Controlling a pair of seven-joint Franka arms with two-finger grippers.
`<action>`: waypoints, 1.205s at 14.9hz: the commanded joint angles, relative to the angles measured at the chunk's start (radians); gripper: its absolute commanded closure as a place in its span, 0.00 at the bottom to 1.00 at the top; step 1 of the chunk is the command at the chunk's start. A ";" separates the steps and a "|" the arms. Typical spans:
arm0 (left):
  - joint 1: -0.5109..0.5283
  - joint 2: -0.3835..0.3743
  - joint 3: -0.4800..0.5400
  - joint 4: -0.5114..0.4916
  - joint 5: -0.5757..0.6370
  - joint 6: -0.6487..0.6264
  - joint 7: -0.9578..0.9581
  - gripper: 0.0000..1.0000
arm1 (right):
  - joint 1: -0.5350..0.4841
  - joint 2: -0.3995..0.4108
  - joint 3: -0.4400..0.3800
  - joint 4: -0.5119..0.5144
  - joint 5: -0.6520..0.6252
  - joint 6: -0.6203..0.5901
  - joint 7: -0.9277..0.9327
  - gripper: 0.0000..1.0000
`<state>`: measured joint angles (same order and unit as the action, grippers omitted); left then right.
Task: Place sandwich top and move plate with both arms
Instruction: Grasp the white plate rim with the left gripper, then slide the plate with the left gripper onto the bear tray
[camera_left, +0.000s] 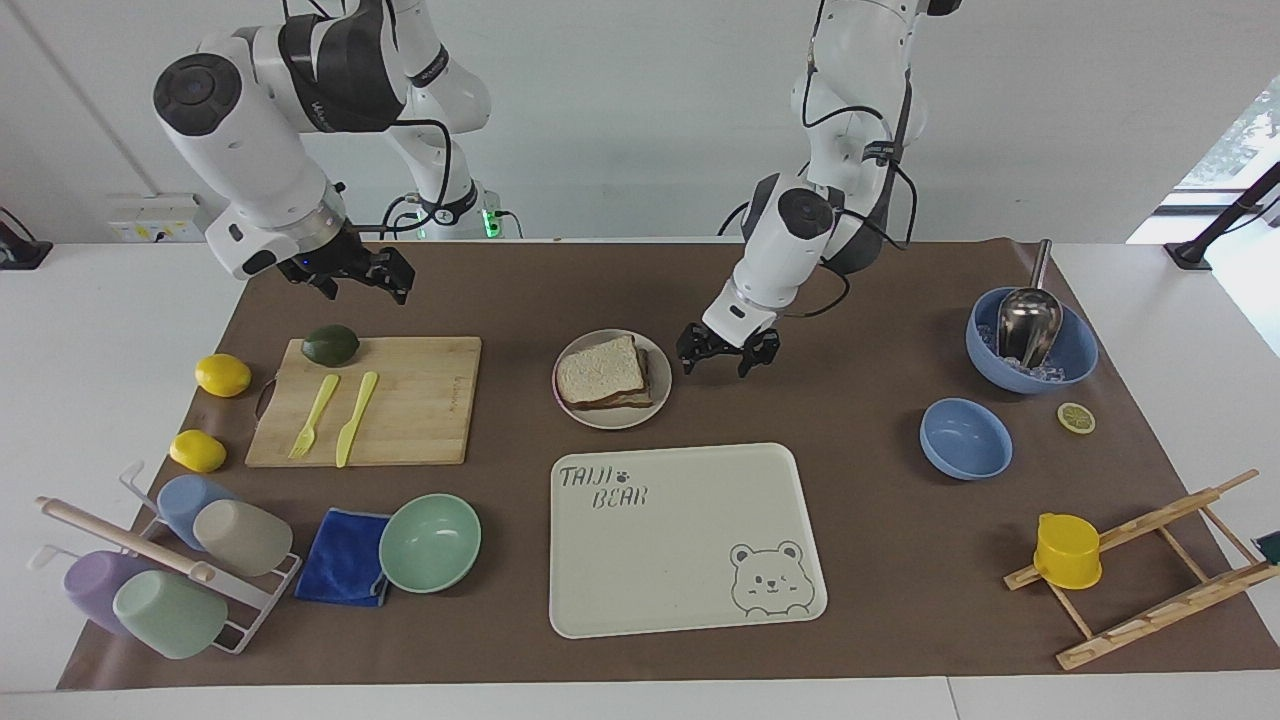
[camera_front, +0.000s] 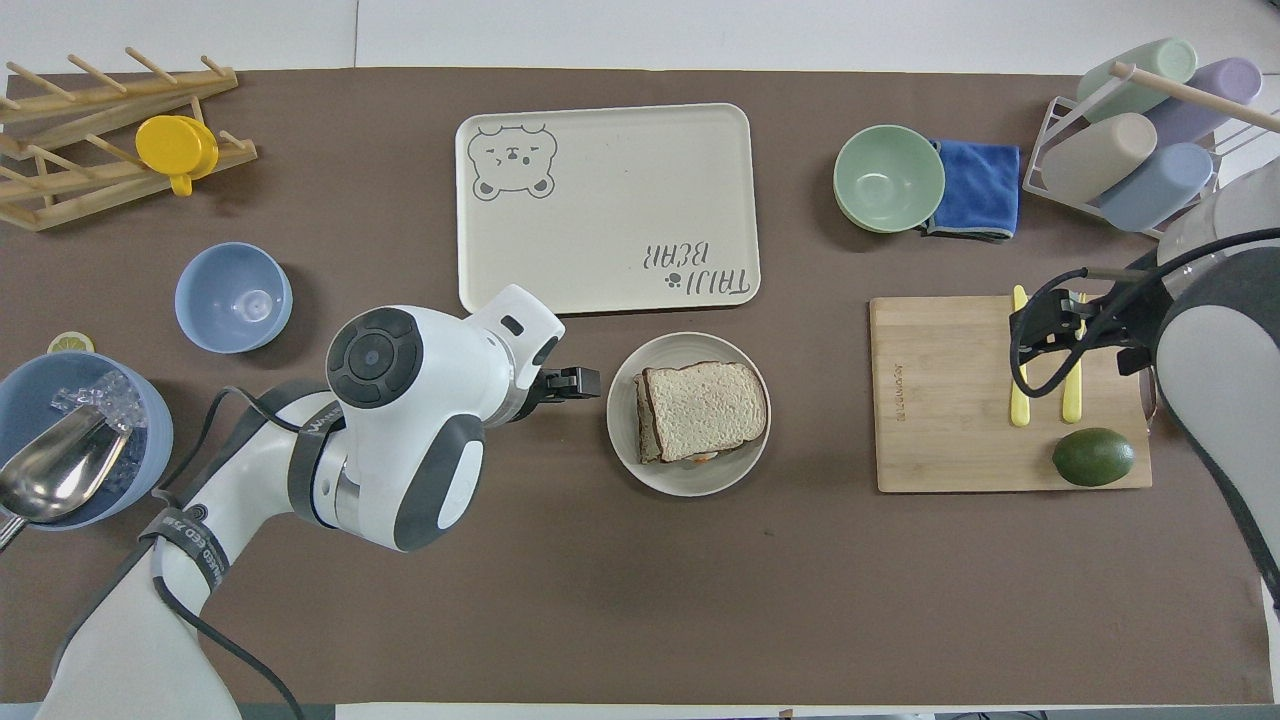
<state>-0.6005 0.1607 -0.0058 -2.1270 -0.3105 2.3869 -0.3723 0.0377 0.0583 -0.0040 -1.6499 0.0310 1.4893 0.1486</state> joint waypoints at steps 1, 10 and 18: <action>-0.030 -0.006 0.015 -0.018 -0.045 0.021 0.001 0.00 | 0.017 -0.011 -0.030 0.021 0.018 -0.032 -0.029 0.00; -0.104 0.049 0.017 -0.050 -0.127 0.100 0.004 0.17 | -0.027 -0.069 -0.021 -0.059 0.027 0.010 -0.038 0.00; -0.105 0.056 0.017 -0.048 -0.177 0.110 0.003 0.66 | -0.067 -0.069 0.032 -0.048 0.017 0.000 -0.030 0.00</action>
<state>-0.6857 0.2136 -0.0039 -2.1698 -0.4528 2.4695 -0.3723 -0.0070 0.0072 0.0248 -1.6843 0.0322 1.4826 0.1258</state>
